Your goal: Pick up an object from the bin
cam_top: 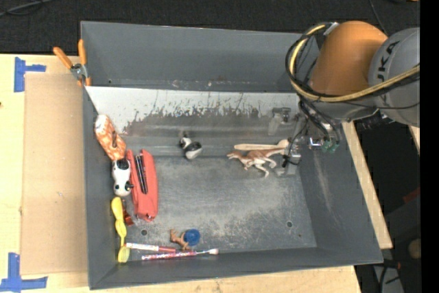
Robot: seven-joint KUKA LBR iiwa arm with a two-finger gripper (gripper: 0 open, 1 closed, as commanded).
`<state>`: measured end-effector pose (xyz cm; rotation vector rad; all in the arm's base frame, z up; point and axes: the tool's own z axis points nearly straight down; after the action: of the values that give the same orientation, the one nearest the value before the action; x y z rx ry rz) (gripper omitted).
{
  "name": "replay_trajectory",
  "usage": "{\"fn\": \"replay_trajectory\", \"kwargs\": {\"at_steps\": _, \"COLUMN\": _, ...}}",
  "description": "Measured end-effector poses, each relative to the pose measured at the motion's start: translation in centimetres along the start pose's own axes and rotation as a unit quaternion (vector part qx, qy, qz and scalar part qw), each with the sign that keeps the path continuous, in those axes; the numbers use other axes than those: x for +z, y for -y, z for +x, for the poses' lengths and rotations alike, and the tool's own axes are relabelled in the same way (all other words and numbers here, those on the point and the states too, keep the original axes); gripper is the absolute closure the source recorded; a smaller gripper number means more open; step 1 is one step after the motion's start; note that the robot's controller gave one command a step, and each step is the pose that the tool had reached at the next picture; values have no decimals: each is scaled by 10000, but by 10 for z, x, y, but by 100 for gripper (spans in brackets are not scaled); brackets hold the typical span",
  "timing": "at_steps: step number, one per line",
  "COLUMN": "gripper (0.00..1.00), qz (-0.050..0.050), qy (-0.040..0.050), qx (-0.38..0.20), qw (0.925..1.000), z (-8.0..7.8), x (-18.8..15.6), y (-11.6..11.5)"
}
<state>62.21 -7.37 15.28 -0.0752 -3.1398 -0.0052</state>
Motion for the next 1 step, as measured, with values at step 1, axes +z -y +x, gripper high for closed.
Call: {"fn": "replay_trajectory", "kwargs": {"at_steps": 1, "gripper": 0, "qz": 19, "qy": 14, "qx": -451, "qw": 9990, "z": 4, "x": 86, "y": 0}}
